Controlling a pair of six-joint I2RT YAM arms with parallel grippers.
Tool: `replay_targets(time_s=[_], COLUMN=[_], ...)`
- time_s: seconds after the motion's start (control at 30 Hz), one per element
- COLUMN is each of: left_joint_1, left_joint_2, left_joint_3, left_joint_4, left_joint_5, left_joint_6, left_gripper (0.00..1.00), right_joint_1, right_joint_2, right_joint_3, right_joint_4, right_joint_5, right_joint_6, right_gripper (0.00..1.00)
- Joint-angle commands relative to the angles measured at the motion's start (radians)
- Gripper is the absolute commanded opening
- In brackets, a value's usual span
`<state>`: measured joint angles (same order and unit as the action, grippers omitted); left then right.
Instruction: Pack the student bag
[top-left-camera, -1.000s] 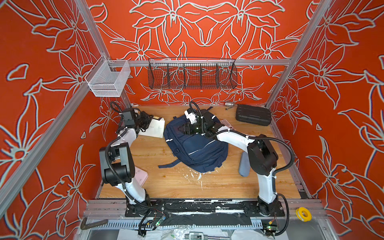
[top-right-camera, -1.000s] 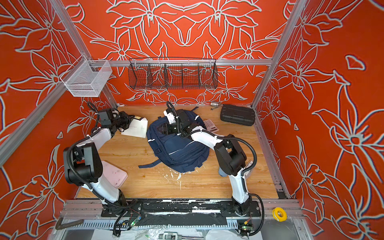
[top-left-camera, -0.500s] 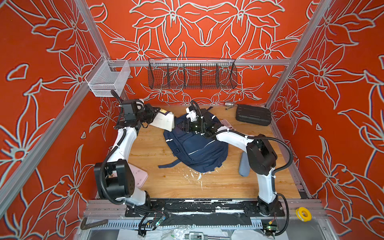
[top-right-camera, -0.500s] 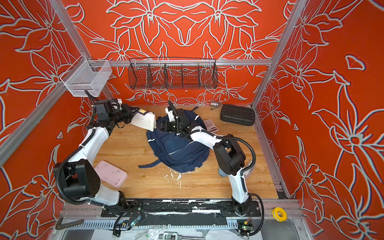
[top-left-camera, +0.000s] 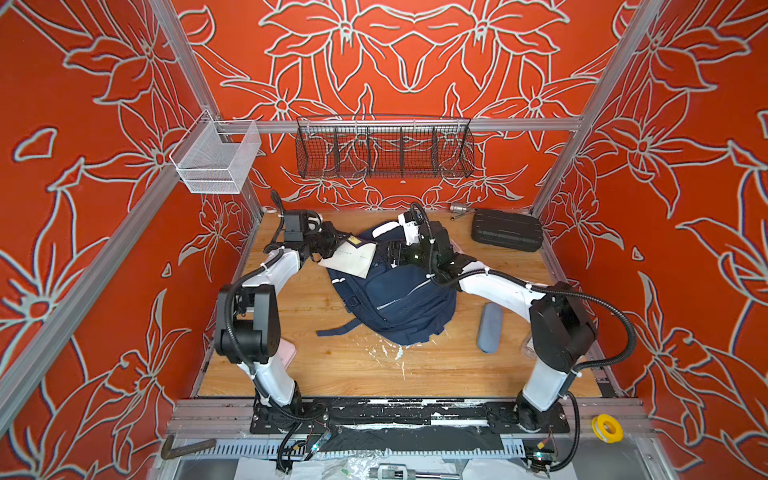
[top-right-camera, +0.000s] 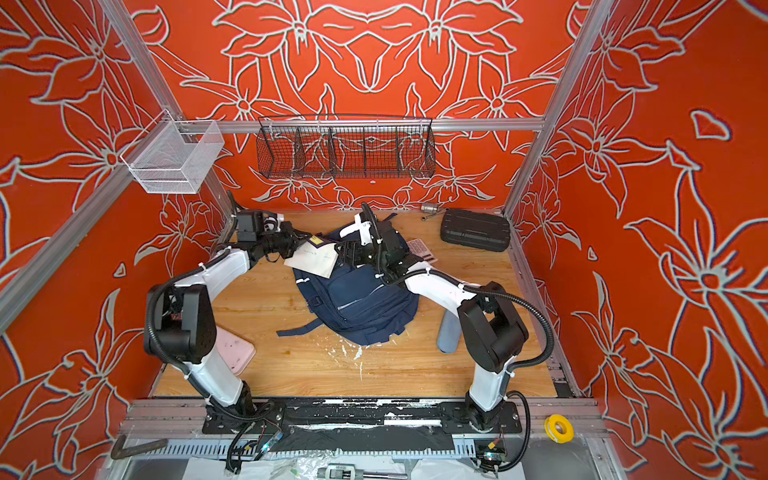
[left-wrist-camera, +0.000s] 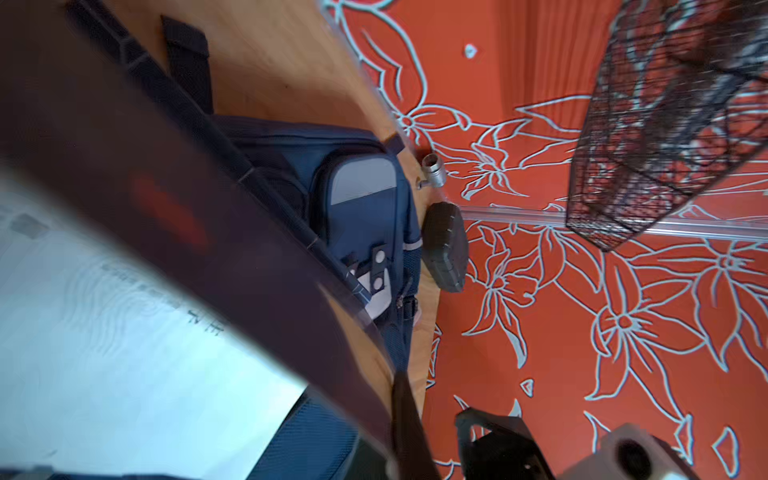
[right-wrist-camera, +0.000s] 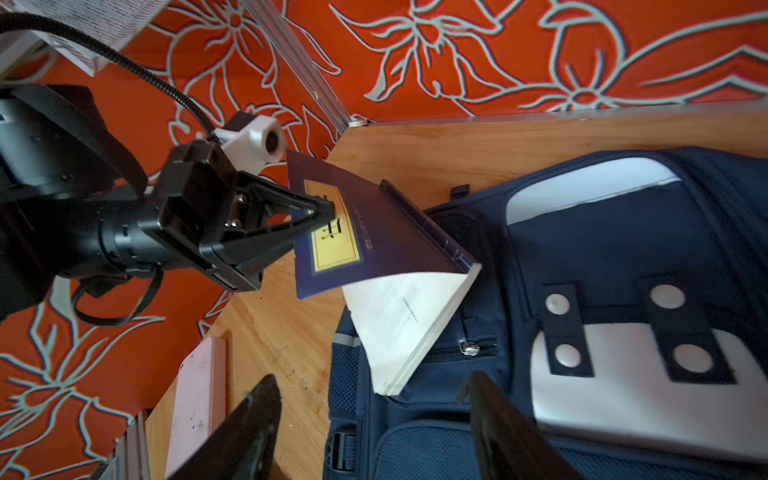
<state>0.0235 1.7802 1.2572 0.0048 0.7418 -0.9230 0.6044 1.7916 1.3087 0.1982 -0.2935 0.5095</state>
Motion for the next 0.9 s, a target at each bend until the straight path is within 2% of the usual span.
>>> replay_targets(time_s=[0.0,0.1,0.2,0.33,0.5,0.63,0.7,0.77,0.87], left_joint_1=[-0.031,-0.036,-0.033,-0.034,-0.034,-0.034,-0.033,-0.030,-0.029], left_joint_2=[0.025,0.036,0.022,0.020,0.016,0.008,0.000,-0.003,0.004], left_joint_3=[0.033,0.004,-0.027,-0.009,0.043,0.016,-0.019,-0.052,-0.067], left_joint_4=[0.072,0.075,0.082,0.095,0.095,0.109,0.129,0.166,0.217], left_joint_5=[0.020,0.012,0.001,0.007,0.038,0.068,0.067,0.068,0.076], left_joint_6=[0.009,0.006,0.001,-0.045,-0.053,-0.060,-0.064,-0.086,-0.117], left_gripper=[0.00,0.00,0.00,0.00,0.00,0.00,0.00,0.00,0.00], right_joint_1=[-0.042,-0.043,-0.042,-0.036,-0.021,-0.011,-0.010,-0.004,-0.003], right_joint_2=[0.091,0.179,0.258,0.261,0.184,0.210,0.217,0.198,0.181], right_joint_3=[0.095,0.172,0.220,0.161,0.026,-0.003,-0.072,-0.151,-0.170], right_joint_4=[-0.082,-0.095,-0.126,-0.087,0.046,0.114,0.277,0.428,0.399], right_joint_5=[-0.051,-0.100,-0.131,-0.146,-0.089,-0.068,-0.038,0.044,0.084], right_joint_6=[0.017,0.054,0.148,0.302,0.470,0.578,0.680,0.750,0.769], right_gripper=[0.73,0.73,0.71,0.71,0.75,0.81,0.82,0.84,0.85])
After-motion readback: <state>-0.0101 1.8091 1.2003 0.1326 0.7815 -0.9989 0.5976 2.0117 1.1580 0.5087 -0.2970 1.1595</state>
